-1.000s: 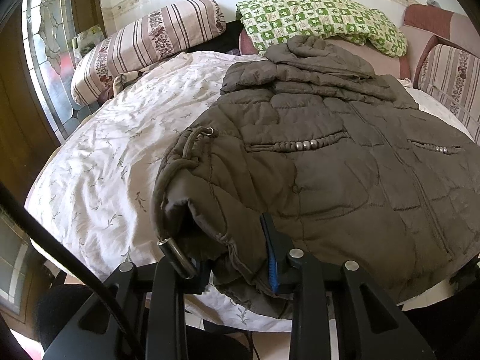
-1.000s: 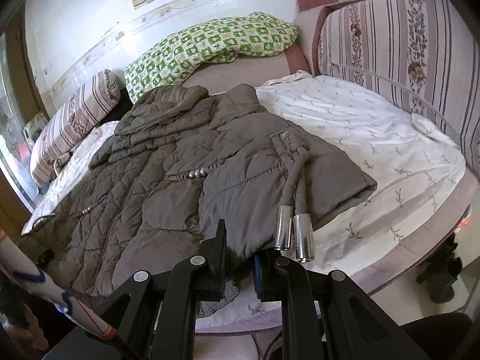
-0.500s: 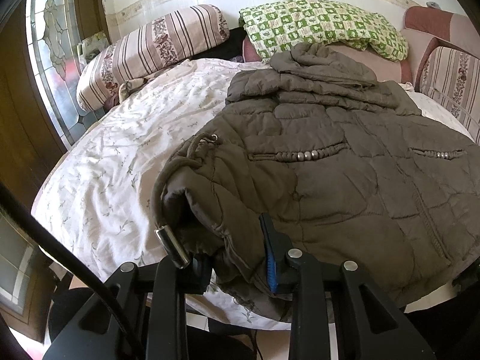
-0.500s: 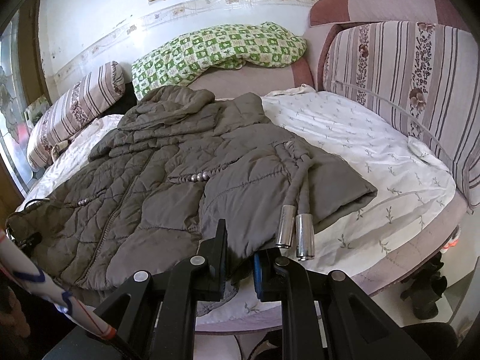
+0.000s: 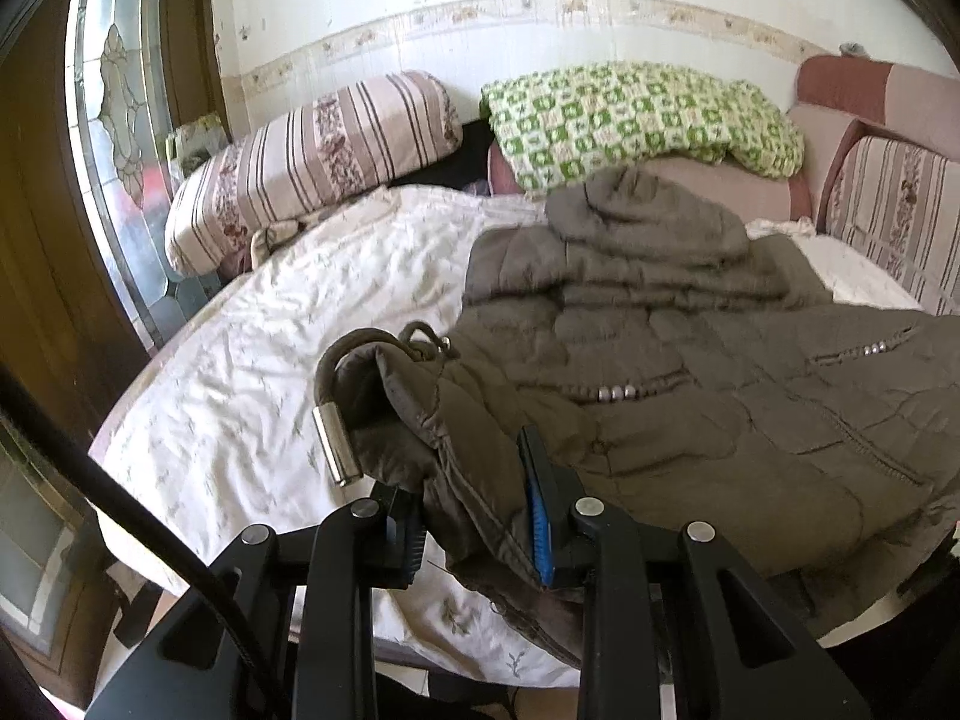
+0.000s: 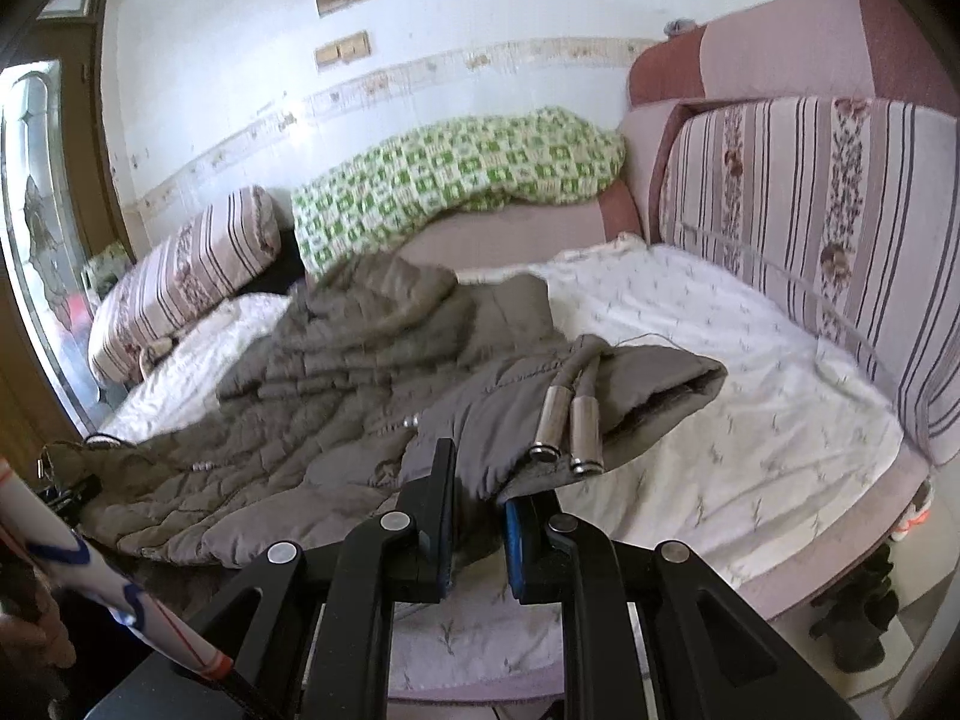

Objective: Fold large clothes

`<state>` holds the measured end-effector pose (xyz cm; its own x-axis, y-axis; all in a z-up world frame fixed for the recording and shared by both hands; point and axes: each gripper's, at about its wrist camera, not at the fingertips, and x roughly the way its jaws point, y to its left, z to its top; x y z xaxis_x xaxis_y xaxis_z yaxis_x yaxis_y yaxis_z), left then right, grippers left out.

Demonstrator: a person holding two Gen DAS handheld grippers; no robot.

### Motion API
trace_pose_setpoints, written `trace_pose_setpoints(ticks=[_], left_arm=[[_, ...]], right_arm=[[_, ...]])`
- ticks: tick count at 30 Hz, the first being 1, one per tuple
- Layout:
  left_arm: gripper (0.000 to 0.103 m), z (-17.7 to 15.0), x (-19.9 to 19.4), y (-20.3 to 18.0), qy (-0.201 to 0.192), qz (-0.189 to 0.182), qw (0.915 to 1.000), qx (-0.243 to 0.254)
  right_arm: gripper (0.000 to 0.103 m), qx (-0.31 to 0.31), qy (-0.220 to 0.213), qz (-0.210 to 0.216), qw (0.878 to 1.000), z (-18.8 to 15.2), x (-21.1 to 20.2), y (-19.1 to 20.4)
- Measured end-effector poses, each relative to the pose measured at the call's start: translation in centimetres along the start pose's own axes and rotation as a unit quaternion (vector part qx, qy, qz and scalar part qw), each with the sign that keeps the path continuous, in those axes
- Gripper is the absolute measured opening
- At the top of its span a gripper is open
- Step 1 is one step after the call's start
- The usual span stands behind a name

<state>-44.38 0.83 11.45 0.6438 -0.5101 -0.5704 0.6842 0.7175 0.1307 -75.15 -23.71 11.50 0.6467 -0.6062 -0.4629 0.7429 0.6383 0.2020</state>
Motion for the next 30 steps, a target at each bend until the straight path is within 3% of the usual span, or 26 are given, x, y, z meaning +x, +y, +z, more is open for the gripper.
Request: trace_pose_setpoints(ticks=[8, 14, 16, 18, 22, 24, 26, 28, 29, 30], left_arm=[[0.027, 5.4, -0.8, 0.7, -0.017, -0.034, 0.9992, -0.007], [0.029, 12.2, 1.3, 1.2, -0.026, -0.046, 0.9983, -0.025], [0.031, 15.1, 2.5, 1.0, -0.039, -0.040, 0.9980, -0.028], [0.042, 17.7, 3.8, 0.5, -0.055, -0.019, 0.9980, -0.024], [0.046, 23.1, 7.9, -0.2, -0.062, 0.009, 0.9979, -0.017], [0.048, 25.6, 10.0, 0.3, -0.062, 0.012, 0.9976, -0.029], [0.053, 27.6, 12.1, 1.5, -0.055, 0.026, 0.9970, -0.048], [0.062, 28.9, 13.3, 2.7, -0.063, 0.026, 0.9951, -0.072], [0.069, 29.7, 14.4, 3.1, -0.077, 0.038, 0.9930, -0.081], [0.069, 29.8, 14.9, 3.2, -0.094, 0.061, 0.9900, -0.086]], right_arm=[[0.013, -0.011, -0.033, 0.006, 0.999, 4.6, -0.7, 0.1], [0.013, -0.023, -0.059, 0.009, 0.998, 10.7, 1.6, 1.1], [0.012, -0.030, -0.069, 0.004, 0.997, 13.4, 3.5, 1.7], [0.012, -0.039, -0.077, -0.013, 0.996, 16.1, 5.9, 2.2], [0.008, -0.037, -0.067, -0.035, 0.996, 20.9, 11.8, 2.5], [0.000, -0.044, -0.075, -0.064, 0.994, 23.2, 14.7, 2.7], [0.000, -0.057, -0.091, -0.103, 0.989, 25.7, 17.8, 2.9], [0.000, -0.048, -0.076, -0.106, 0.990, 27.3, 21.4, 2.4], [0.000, -0.047, -0.067, -0.115, 0.990, 27.6, 23.0, 2.2], [0.000, -0.042, -0.058, -0.123, 0.990, 27.6, 25.0, 1.9]])
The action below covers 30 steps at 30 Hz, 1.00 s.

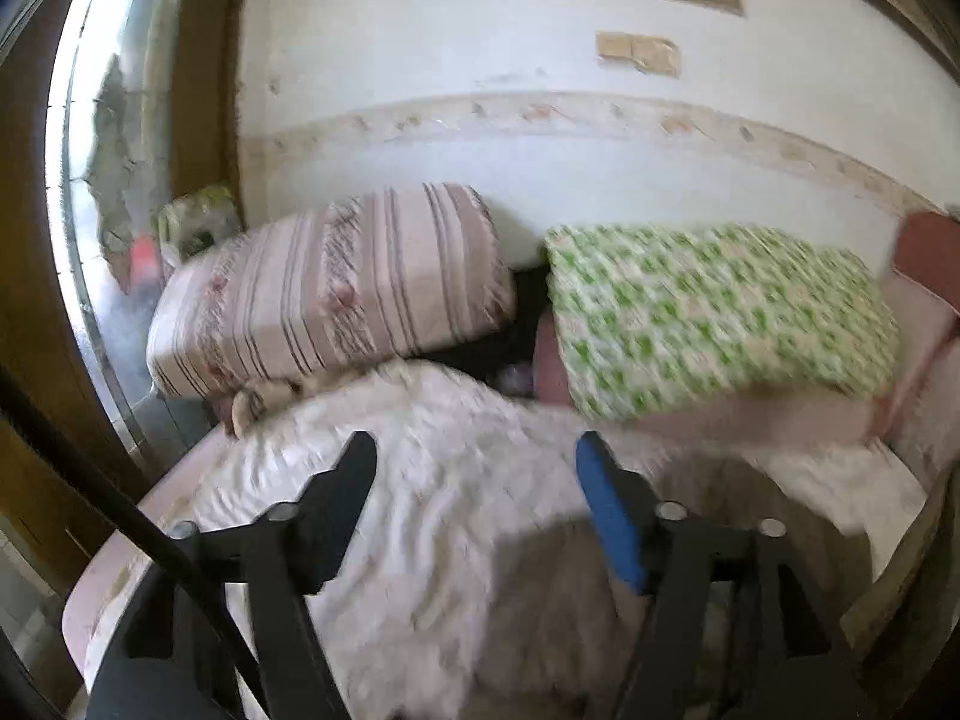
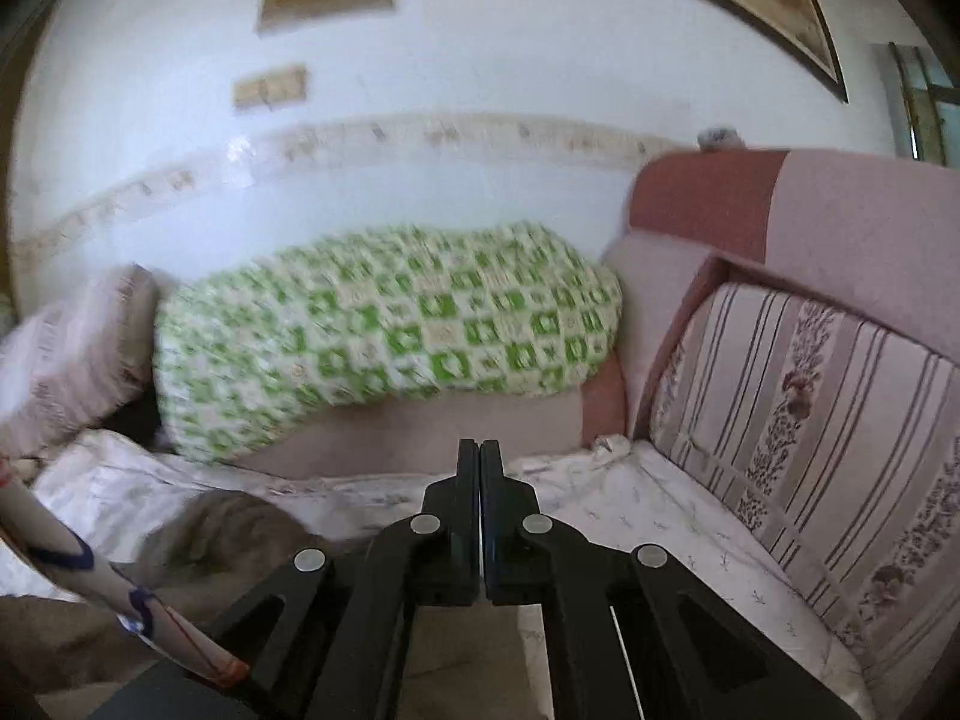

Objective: Fold large clothes

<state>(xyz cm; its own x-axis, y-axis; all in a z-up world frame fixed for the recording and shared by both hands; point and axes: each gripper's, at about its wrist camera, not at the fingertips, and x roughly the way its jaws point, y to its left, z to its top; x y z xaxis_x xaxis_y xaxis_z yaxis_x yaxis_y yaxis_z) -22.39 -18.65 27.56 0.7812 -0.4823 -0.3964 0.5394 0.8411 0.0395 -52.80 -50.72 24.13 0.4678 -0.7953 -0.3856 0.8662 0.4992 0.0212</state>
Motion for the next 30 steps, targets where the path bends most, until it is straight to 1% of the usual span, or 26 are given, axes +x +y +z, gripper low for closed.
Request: trace_pose_setpoints(ticks=[1, 2, 3, 4, 6, 8, 10, 11, 12, 13, 14, 15, 16, 18, 20, 21, 22, 24, 25, 26, 27, 28, 29, 30], left_arm=[[0.069, -0.4, 0.8, -0.3, -0.030, 0.040, 0.9987, -0.009], [0.069, -0.8, 1.6, -0.7, -0.038, 0.058, 0.9975, -0.010], [0.069, -1.4, 3.0, -1.4, -0.028, 0.066, 0.9974, -0.004], [0.069, -2.0, 4.5, -2.2, -0.005, 0.060, 0.9981, 0.007], [0.069, -3.3, 6.5, -3.1, 0.029, 0.040, 0.9984, 0.028], [0.069, -4.4, 8.2, -3.7, 0.056, 0.035, 0.9955, 0.069], [0.069, -4.6, 8.9, -3.0, 0.073, 0.019, 0.9935, 0.085], [0.069, -4.5, 9.0, -2.1, 0.082, 0.007, 0.9932, 0.082], [0.069, -4.6, 8.9, -1.1, 0.093, -0.008, 0.9928, 0.074], [0.070, -4.6, 8.7, 0.3, 0.109, -0.032, 0.9916, 0.062], [0.071, -4.8, 8.4, 1.5, 0.120, -0.049, 0.9902, 0.053], [0.073, -5.2, 7.8, 3.1, 0.130, -0.067, 0.9882, 0.045], [0.075, -5.7, 7.2, 4.5, 0.134, -0.079, 0.9867, 0.045], [0.084, -7.2, 5.5, 7.5, 0.139, -0.100, 0.9838, 0.052], [0.088, -9.2, 3.8, 10.3, 0.150, -0.122, 0.9800, 0.050], [0.089, -10.3, 2.9, 12.1, 0.156, -0.140, 0.9770, 0.037], [0.089, -11.5, 2.2, 13.6, 0.165, -0.155, 0.9737, 0.023], [0.090, -14.2, 0.9, 16.5, 0.182, -0.194, 0.9641, -0.006], [0.091, -15.7, 0.4, 17.6, 0.189, -0.208, 0.9594, -0.013], [0.091, -16.7, 0.0, 18.2, 0.195, -0.217, 0.9564, -0.016], [0.092, -18.1, -0.2, 18.9, 0.202, -0.234, 0.9508, -0.025], [0.092, -19.4, -0.1, 19.3, 0.215, -0.256, 0.9417, -0.041], [0.092, -20.3, 0.2, 19.5, 0.225, -0.275, 0.9331, -0.055], [0.092, -21.2, 0.8, 19.5, 0.235, -0.295, 0.9235, -0.070]], right_arm=[[0.000, 0.008, 0.007, 0.004, 1.000, -0.4, 1.2, 0.1], [0.000, 0.018, 0.018, 0.015, 1.000, -1.2, 2.5, 0.1], [0.000, 0.026, 0.031, 0.022, 0.999, -2.2, 3.4, 0.2], [0.000, 0.031, 0.041, 0.031, 0.998, -3.1, 3.8, 0.0], [0.000, 0.032, 0.064, 0.075, 0.995, -5.1, 4.4, -0.3], [0.002, 0.008, 0.068, 0.083, 0.994, -6.2, 4.4, -0.4], [0.006, -0.009, 0.085, 0.122, 0.989, -6.9, 4.8, -0.8], [0.008, -0.011, 0.099, 0.147, 0.984, -7.1, 5.4, -0.9], [0.015, -0.013, 0.110, 0.164, 0.980, -7.2, 5.9, -1.1], [0.033, -0.014, 0.123, 0.188, 0.974, -7.3, 6.4, -1.1], [0.045, -0.013, 0.139, 0.222, 0.965, -7.4, 7.1, -1.1], [0.060, -0.015, 0.150, 0.244, 0.958, -7.5, 7.8, -0.9], [0.060, -0.024, 0.156, 0.255, 0.954, -7.6, 8.3, -0.7], [0.060, -0.044, 0.166, 0.267, 0.948, -7.7, 9.4, 0.3], [0.062, -0.059, 0.188, 0.303, 0.932, -7.8, 10.6, 1.6], [0.062, -0.076, 0.190, 0.303, 0.931, -7.8, 11.0, 2.3], [0.064, -0.096, 0.189, 0.295, 0.932, -7.9, 11.4, 3.1], [0.064, -0.122, 0.200, 0.291, 0.928, -8.1, 12.7, 4.3], [0.064, -0.129, 0.208, 0.287, 0.926, -8.3, 13.5, 4.7], [0.064, -0.129, 0.217, 0.290, 0.923, -8.4, 14.3, 5.0], [0.063, -0.123, 0.229, 0.300, 0.918, -8.6, 14.9, 5.1], [0.043, -0.115, 0.245, 0.315, 0.910, -8.9, 15.5, 5.4], [0.031, -0.115, 0.249, 0.317, 0.908, -9.0, 15.5, 5.5], [0.022, -0.124, 0.251, 0.309, 0.909, -9.1, 15.4, 5.8]])
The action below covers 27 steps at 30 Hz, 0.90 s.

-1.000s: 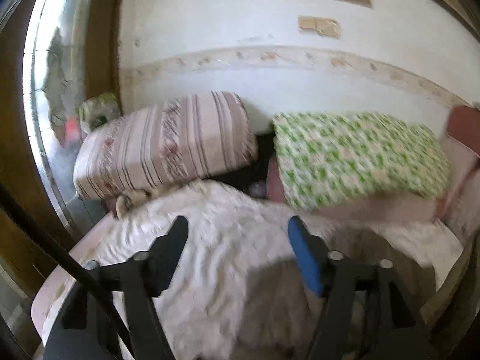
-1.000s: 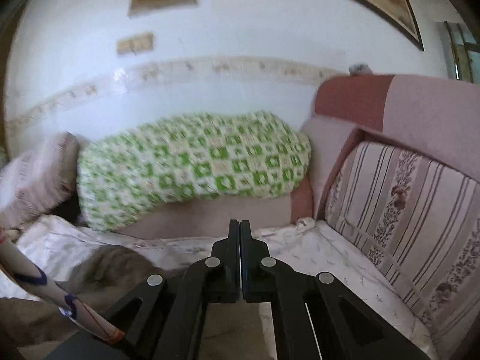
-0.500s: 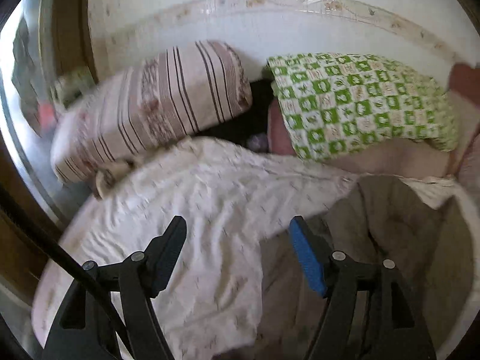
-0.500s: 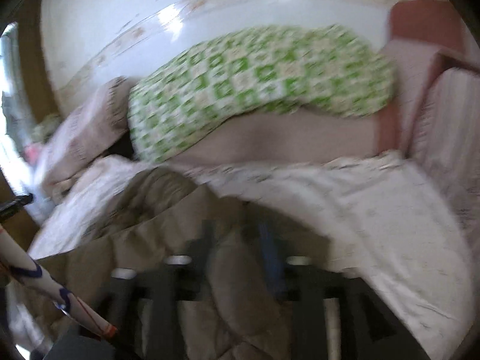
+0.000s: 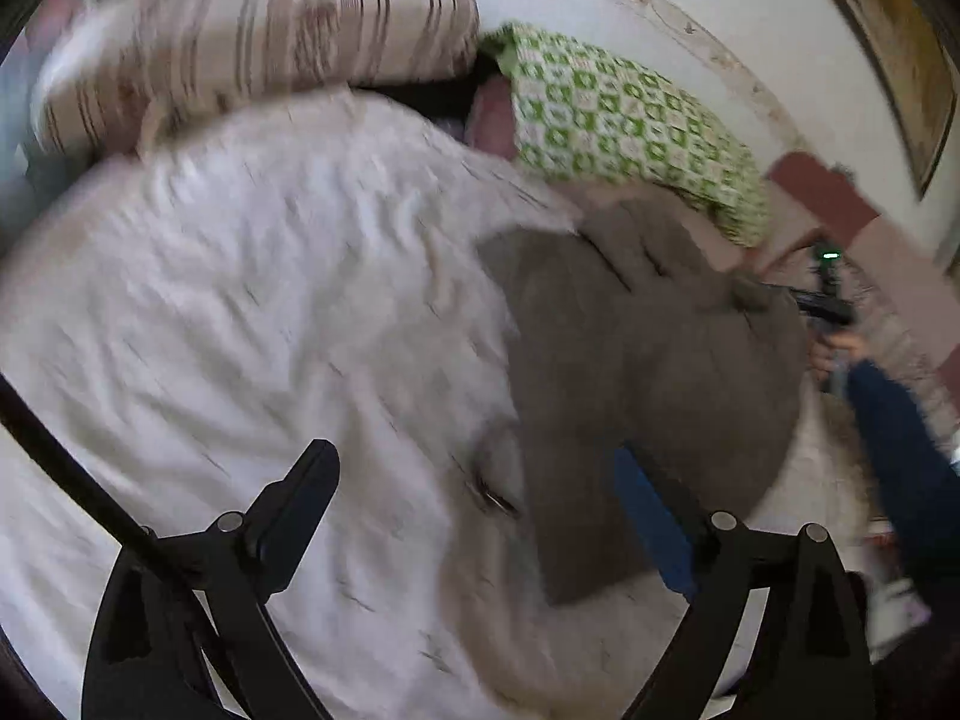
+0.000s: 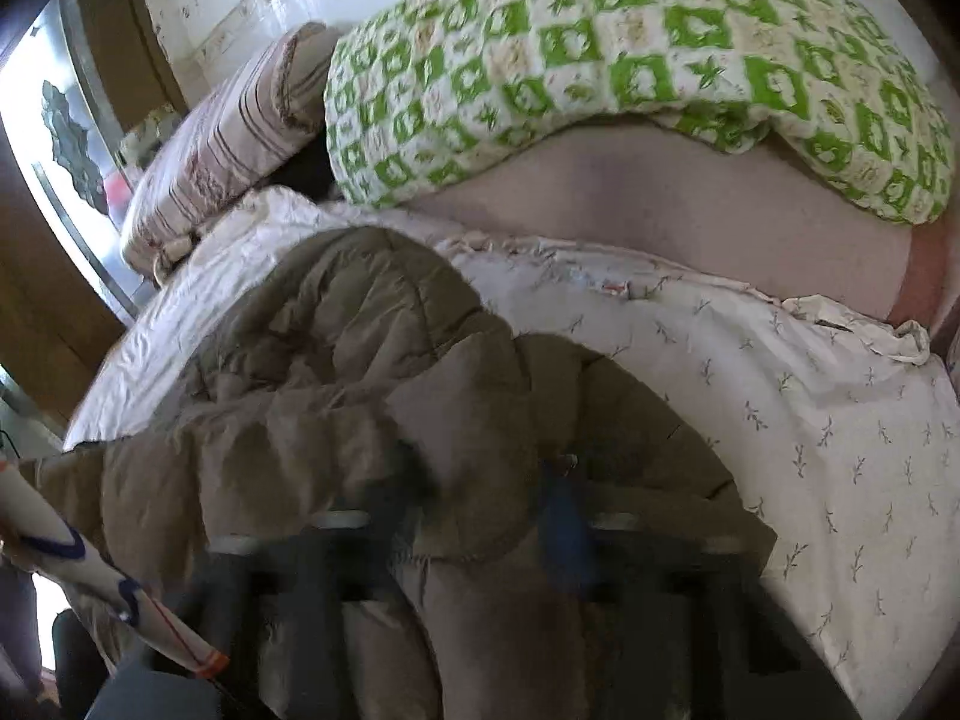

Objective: Fold large clothes

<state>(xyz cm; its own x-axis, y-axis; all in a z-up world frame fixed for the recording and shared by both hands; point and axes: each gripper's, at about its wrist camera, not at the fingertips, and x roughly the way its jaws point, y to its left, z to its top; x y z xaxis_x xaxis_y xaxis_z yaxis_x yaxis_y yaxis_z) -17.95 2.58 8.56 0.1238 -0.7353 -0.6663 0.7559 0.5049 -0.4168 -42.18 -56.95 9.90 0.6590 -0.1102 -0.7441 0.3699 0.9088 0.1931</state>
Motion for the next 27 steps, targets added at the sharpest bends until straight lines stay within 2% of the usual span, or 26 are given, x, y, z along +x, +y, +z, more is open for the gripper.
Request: trace_pose_setpoints(ticks=[1, 3, 5, 7, 8, 9, 10, 11, 12, 13, 14, 15, 19, 24, 27], left_arm=[[0.092, -0.2, 0.9, 0.3, 0.006, -0.014, 0.9998, -0.012], [0.092, 0.0, 2.7, 0.3, 0.015, -0.052, 0.9981, -0.031], [0.092, 0.6, 4.7, -0.6, 0.024, -0.098, 0.9945, -0.027], [0.092, 1.3, 6.8, -1.6, 0.035, -0.125, 0.9914, -0.016], [0.092, 1.6, 7.7, -1.8, 0.041, -0.124, 0.9913, -0.017], [0.088, 2.0, 8.7, -2.2, 0.043, -0.122, 0.9914, -0.018], [0.078, 2.5, 9.4, -2.7, 0.043, -0.126, 0.9910, -0.014], [0.052, 2.7, 9.9, -3.3, 0.045, -0.124, 0.9912, -0.007], [0.040, 3.1, 10.4, -4.2, 0.053, -0.106, 0.9929, 0.005], [0.034, 3.4, 10.9, -5.0, 0.057, -0.083, 0.9947, 0.022], [0.020, 3.6, 11.1, -5.6, 0.057, -0.068, 0.9955, 0.035], [0.018, 4.1, 11.2, -6.3, 0.053, -0.052, 0.9963, 0.045], [0.015, 7.5, 11.5, -7.2, 0.022, -0.012, 0.9985, 0.048], [0.015, 15.2, 13.1, -9.2, -0.036, 0.030, 0.9977, 0.049], [0.018, 19.4, 16.3, -11.8, -0.055, 0.094, 0.9917, 0.067]], right_arm=[[0.015, -0.003, 0.000, -0.002, 1.000, 0.1, 0.0, 0.1], [0.013, -0.017, -0.012, -0.006, 1.000, -0.2, -0.8, 0.7], [0.012, -0.014, -0.022, -0.011, 1.000, -0.6, -1.7, 0.6], [0.012, -0.008, -0.033, -0.016, 0.999, -1.1, -2.5, 0.5], [0.012, -0.005, -0.041, -0.018, 0.999, -1.4, -3.0, 0.4], [0.012, -0.003, -0.048, -0.021, 0.999, -1.6, -3.6, 0.5], [0.012, -0.003, -0.055, -0.025, 0.998, -1.8, -4.1, 0.6], [0.012, -0.003, -0.061, -0.028, 0.998, -2.0, -4.5, 0.6], [0.012, -0.003, -0.070, -0.032, 0.997, -2.1, -5.1, 0.7], [0.011, -0.004, -0.078, -0.037, 0.996, -2.2, -5.7, 0.7], [0.011, -0.002, -0.091, -0.044, 0.995, -2.4, -6.5, 0.5], [0.010, 0.006, -0.103, -0.051, 0.993, -2.5, -7.4, 0.1], [0.010, 0.041, -0.134, -0.084, 0.987, -2.7, -9.4, -1.9], [0.010, 0.114, -0.163, -0.134, 0.971, -3.1, -9.9, -5.4], [0.009, 0.163, -0.153, -0.175, 0.959, -3.6, -8.1, -7.6]])
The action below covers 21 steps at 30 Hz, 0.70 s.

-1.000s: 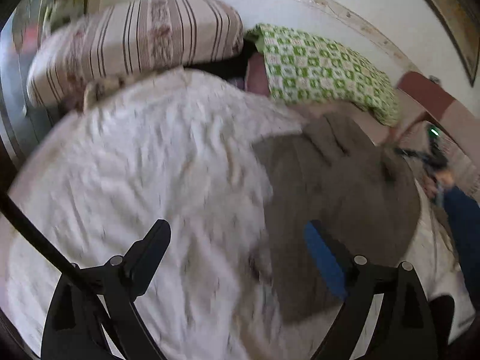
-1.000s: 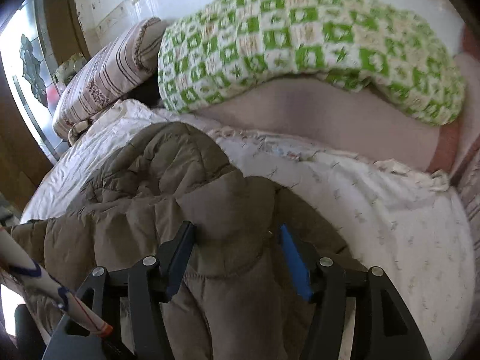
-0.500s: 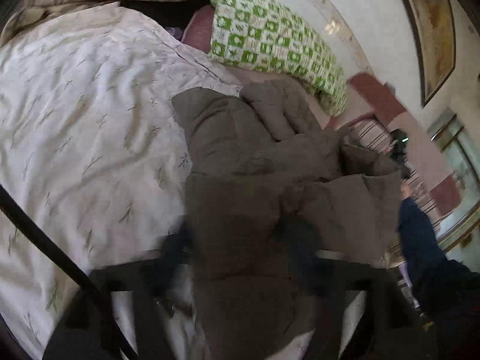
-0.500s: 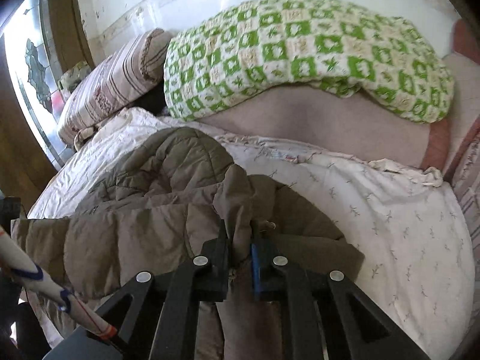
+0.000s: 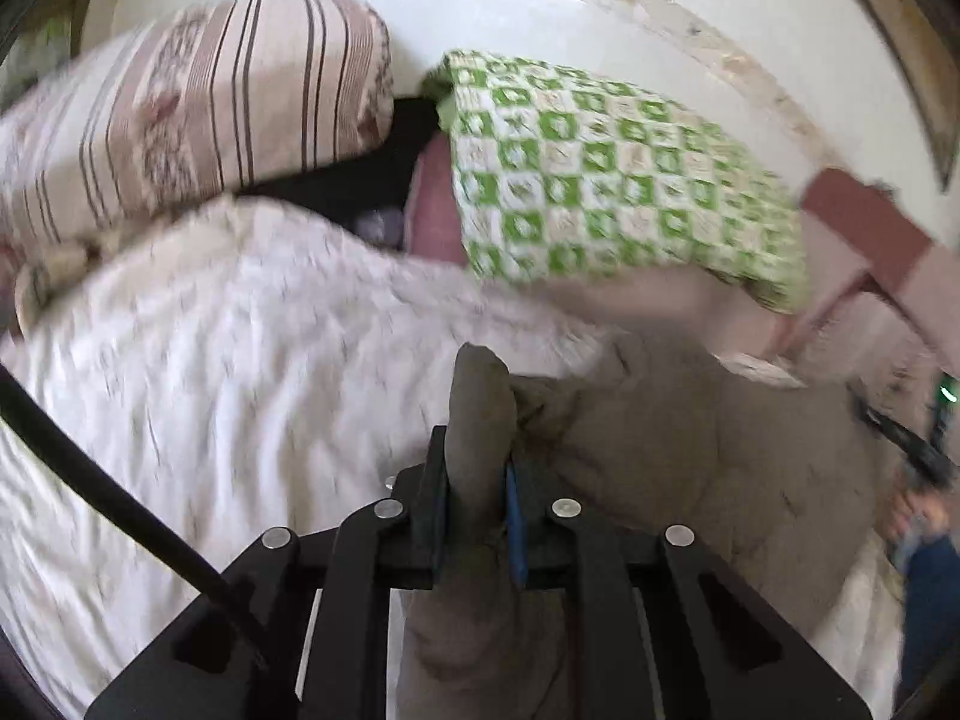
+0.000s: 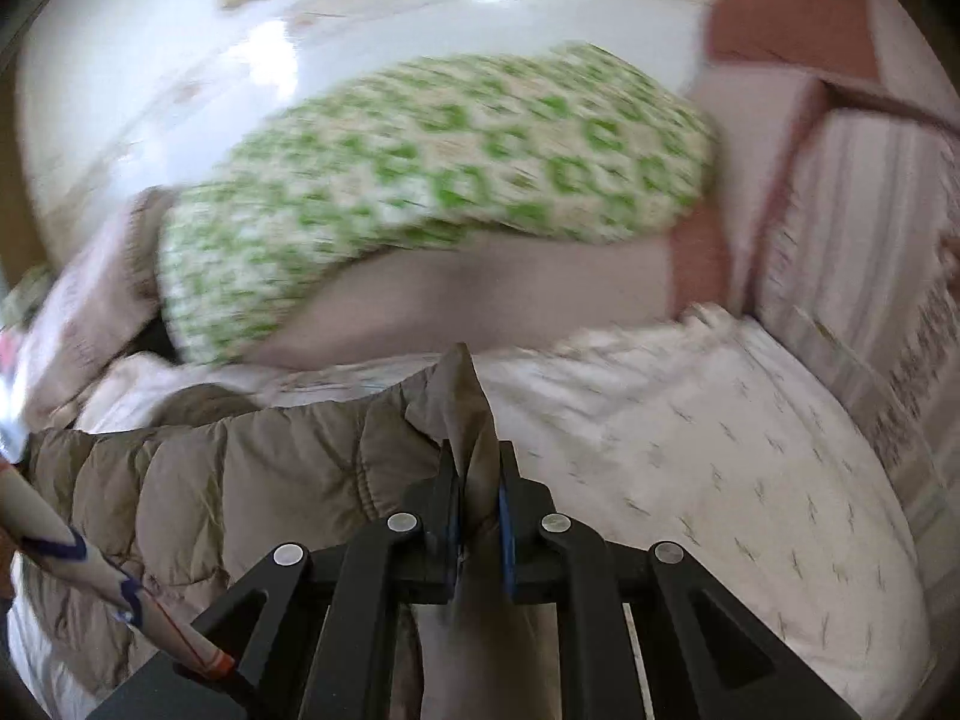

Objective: Fold large clothes

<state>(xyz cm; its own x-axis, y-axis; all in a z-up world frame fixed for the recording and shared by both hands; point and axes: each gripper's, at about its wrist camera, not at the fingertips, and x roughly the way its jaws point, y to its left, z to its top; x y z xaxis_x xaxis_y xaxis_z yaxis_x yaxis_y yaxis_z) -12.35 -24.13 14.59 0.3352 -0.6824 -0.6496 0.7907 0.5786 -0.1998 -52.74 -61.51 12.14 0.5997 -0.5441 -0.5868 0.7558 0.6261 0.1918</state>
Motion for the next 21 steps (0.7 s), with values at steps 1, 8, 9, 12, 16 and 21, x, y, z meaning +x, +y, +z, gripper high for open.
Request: trace_pose_setpoints(ticks=[1, 8, 9, 12, 16, 21], left_arm=[[0.020, 0.9, 1.2, -1.1, -0.004, 0.039, 0.9990, 0.020], [0.020, 2.1, 3.8, -0.5, 0.012, 0.098, 0.9951, -0.006], [0.020, 1.7, 2.8, 0.0, 0.007, 0.098, 0.9951, -0.012], [0.020, 0.1, -0.3, -0.4, -0.007, 0.079, 0.9968, -0.007], [0.026, -2.2, -3.9, -3.2, -0.027, 0.040, 0.9988, 0.008], [0.032, -5.9, -6.4, -9.9, -0.030, 0.014, 0.9982, 0.050]], right_arm=[[0.010, 0.012, 0.004, -0.020, 1.000, -0.4, 0.9, -0.6], [0.011, 0.070, 0.067, -0.080, 0.992, -3.0, 5.6, -4.6], [0.014, 0.074, 0.064, -0.072, 0.993, -3.0, 5.4, -4.8], [0.022, 0.086, 0.022, -0.048, 0.995, -2.6, 2.0, -4.7], [0.023, 0.071, -0.032, -0.072, 0.994, -2.2, -3.7, -2.6], [0.023, 0.075, -0.065, -0.038, 0.994, -4.8, -9.9, 1.9]])
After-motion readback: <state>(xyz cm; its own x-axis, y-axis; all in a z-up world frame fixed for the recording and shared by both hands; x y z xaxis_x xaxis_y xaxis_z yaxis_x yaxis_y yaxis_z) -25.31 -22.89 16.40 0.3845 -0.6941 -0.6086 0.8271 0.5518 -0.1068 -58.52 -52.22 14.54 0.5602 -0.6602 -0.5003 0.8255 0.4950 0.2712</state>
